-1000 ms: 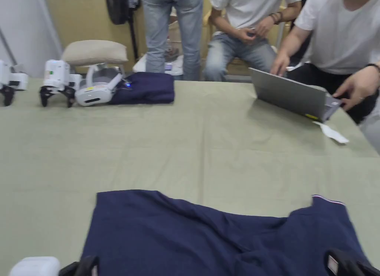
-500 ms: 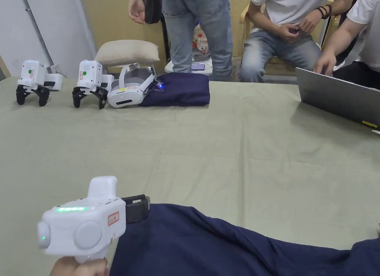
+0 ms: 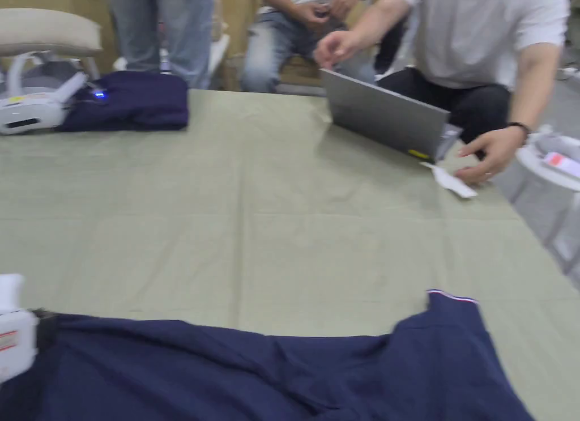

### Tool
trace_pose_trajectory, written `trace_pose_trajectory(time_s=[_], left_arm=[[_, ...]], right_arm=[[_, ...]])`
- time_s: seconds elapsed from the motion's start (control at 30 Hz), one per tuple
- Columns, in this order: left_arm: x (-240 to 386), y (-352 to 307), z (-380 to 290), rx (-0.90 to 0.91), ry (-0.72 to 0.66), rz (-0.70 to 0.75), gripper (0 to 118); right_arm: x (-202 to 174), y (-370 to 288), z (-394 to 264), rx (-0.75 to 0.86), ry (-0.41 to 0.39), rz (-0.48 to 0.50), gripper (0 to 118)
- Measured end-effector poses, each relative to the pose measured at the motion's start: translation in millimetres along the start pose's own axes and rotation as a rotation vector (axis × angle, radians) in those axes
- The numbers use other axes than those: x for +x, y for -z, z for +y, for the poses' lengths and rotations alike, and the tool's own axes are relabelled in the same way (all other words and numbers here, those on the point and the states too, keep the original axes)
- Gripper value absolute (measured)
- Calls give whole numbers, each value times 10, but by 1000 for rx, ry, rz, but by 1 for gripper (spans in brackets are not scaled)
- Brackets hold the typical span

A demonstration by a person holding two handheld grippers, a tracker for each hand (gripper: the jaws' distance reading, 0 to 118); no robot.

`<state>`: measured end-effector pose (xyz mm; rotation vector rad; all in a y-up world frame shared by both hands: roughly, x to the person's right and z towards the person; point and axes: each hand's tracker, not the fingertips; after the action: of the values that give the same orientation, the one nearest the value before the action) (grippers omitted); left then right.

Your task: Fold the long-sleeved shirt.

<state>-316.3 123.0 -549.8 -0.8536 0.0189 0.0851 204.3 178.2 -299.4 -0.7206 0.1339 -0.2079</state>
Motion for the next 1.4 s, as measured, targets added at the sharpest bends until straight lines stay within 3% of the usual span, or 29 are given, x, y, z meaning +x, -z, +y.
trace_pose_trajectory(time_s=[0.23,0.33,0.37,0.43,0.47,0.5,0.63,0.7,0.73,0.8,0.83,0.87,0.9,1.03,1.1,1.13,1.2,1.23,1.3,1.33,1.4], left_arm=[[-83,-1447,132,353,-91,-57,1],[-196,-1648,130,334,-130,-38,1],[-338,-1490,107,309,-114,-22,1],[-326,-1422,50,255,-55,5,1],[-309,-1376,17,235,-34,10,1],[-220,-1374,-20,221,-27,10,1],[-80,-1357,-68,216,-26,-4,1],[-57,-1322,-83,208,-20,-1,1],[-54,-1311,-87,204,-12,4,1],[-68,-1291,-85,194,-1,7,1],[-68,-1286,-88,189,3,10,1],[-63,-1281,-93,185,9,12,1],[32,-1328,-86,182,13,16,1],[59,-1272,-83,177,31,14,1],[116,-1246,-89,170,35,-6,1],[149,-1226,-95,168,37,-10,1],[321,-1225,-114,157,50,-16,1],[364,-1209,-129,153,53,-18,1],[291,-1131,-176,150,59,-29,1],[291,-1131,-194,149,56,-34,1],[294,-1151,-212,146,53,-43,1]], right_arm=[[311,-280,272,118,0,-68,1],[503,-264,439,156,-8,-72,2],[571,-199,519,163,-10,-67,13],[734,20,695,126,-12,-19,68],[843,231,791,56,8,25,89],[927,403,858,0,17,37,95],[1371,1196,1034,-94,41,8,93],[1652,1522,1077,-148,162,58,92],[1773,1630,1072,-147,266,113,91],[1980,1819,1057,-166,481,291,90],[1976,1860,1040,-143,532,376,88],[1907,1894,1045,-130,519,442,87],[1804,1942,1074,-165,465,446,87],[1206,2012,1150,-243,53,194,89],[1072,2074,1142,-264,3,146,89],[965,2096,1129,-279,-62,84,89],[648,2119,1057,-328,-331,-31,86],[544,2134,1024,-332,-416,-88,77],[567,2043,1133,-270,-243,12,9],[560,2108,1101,-245,-209,-6,9],[499,2125,1065,-263,-274,-49,9]])
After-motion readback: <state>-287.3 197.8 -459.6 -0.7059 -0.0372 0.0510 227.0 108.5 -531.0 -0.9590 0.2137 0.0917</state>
